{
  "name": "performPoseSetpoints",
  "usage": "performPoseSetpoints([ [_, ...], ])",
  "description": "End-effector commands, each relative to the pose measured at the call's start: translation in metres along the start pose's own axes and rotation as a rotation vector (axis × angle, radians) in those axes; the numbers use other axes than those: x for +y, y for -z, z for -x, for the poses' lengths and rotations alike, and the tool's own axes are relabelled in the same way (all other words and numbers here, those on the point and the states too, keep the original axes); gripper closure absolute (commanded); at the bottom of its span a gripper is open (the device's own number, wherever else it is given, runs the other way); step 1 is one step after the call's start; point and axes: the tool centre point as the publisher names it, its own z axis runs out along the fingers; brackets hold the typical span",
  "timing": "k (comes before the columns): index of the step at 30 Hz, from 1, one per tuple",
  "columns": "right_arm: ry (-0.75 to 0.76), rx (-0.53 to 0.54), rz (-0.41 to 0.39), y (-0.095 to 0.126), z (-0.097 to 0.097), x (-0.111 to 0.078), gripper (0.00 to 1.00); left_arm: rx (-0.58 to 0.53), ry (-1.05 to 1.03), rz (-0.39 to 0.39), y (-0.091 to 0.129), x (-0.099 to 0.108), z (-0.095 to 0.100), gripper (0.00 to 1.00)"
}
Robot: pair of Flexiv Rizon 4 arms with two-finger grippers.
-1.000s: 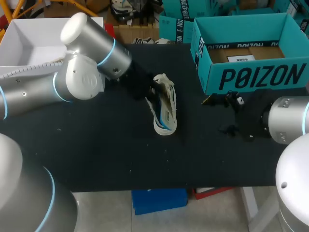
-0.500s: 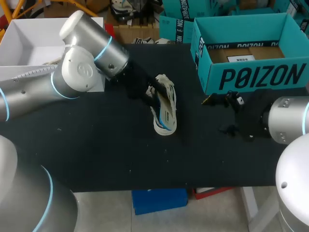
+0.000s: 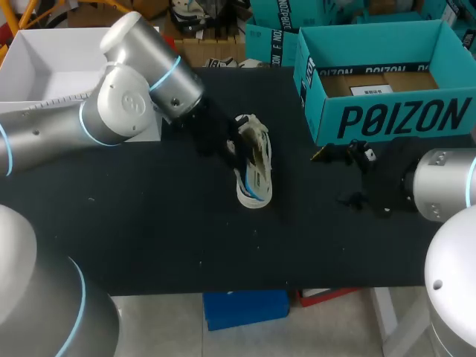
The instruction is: Take the shoe out of the shoebox, open the shoe tongue, remove and reinsert the insole, then place the shoe into the shoebox
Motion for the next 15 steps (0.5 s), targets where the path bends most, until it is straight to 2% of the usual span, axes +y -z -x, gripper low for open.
performPoseSetpoints([
  [1,-0.015,0.012,0.155,-0.0014,0.0057,-0.0072,0.00,0.006,-0.002,0.008,-0.0023,-0.0009,-0.0004,1.00],
  [6,-0.015,0.012,0.155,-0.0014,0.0057,-0.0072,0.00,0.013,-0.016,0.007,-0.0045,-0.0013,0.0005,1.00],
  [15,-0.015,0.012,0.155,-0.0014,0.0057,-0.0072,0.00,0.026,-0.048,0.067,-0.0014,0.0038,0.0016,1.00],
])
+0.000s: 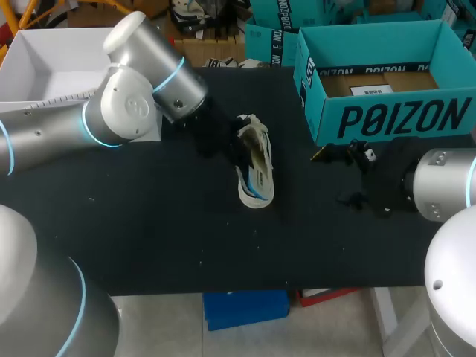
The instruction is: Take the shoe out of the shoebox, open the shoe tongue, remove and reinsert the insole, then place the shoe into the shoebox
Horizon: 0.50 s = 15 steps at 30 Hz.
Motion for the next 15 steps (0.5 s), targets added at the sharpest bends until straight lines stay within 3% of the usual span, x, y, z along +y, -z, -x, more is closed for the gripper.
performPoseSetpoints([
  [1,-0.015,0.012,0.155,-0.001,0.006,-0.007,0.00,0.002,0.001,0.022,0.002,-0.001,0.000,1.00],
  [15,-0.015,0.012,0.155,-0.001,0.006,-0.007,0.00,0.026,0.016,0.107,0.005,0.015,-0.006,1.00],
])
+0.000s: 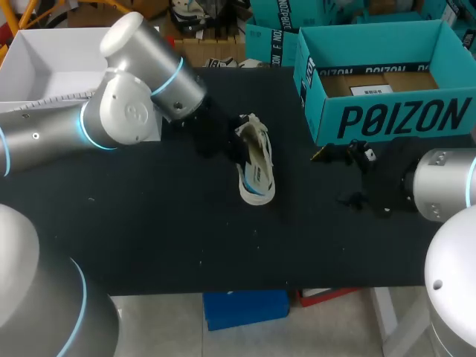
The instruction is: Take the shoe out of the shoebox, open the shoe tongue, remove and reinsert the insole, then place the shoe into the shoebox
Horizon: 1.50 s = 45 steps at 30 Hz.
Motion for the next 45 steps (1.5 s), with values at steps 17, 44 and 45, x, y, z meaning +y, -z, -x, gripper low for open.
performPoseSetpoints([
  [17,-0.015,0.012,0.155,-0.001,0.006,-0.007,0.00,-0.018,0.074,0.069,0.007,0.020,-0.002,1.00],
  [44,-0.015,0.012,0.155,-0.001,0.006,-0.007,0.00,0.034,0.193,0.026,0.005,-0.001,0.002,1.00],
  [45,-0.015,0.012,0.155,-0.001,0.006,-0.007,0.00,0.038,0.198,0.035,0.005,0.001,0.002,1.00],
])
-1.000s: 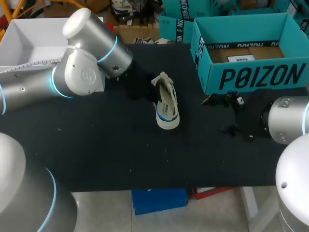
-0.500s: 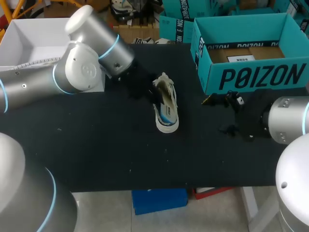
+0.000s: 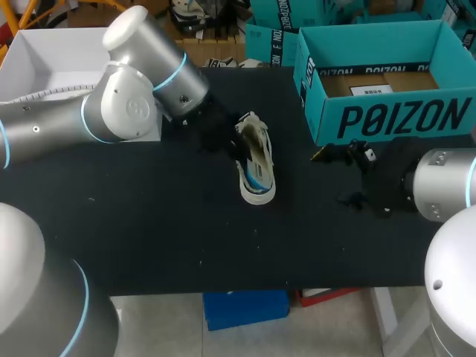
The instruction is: Take the shoe out of the shoebox, open the shoe tongue, remove and reinsert the insole, then place the shoe into the shoebox
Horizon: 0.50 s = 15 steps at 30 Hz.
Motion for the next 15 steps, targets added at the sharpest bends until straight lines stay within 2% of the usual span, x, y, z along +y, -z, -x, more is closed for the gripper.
performPoseSetpoints([
  [1,-0.015,0.012,0.155,-0.001,0.006,-0.007,0.00,0.007,0.019,0.039,0.000,0.002,-0.001,1.00],
  [4,-0.015,0.012,0.155,-0.001,0.006,-0.007,0.00,0.019,0.029,0.074,-0.001,0.011,-0.002,1.00],
  [15,-0.015,0.012,0.155,-0.001,0.006,-0.007,0.00,0.028,0.059,0.121,0.001,0.024,0.000,1.00],
])
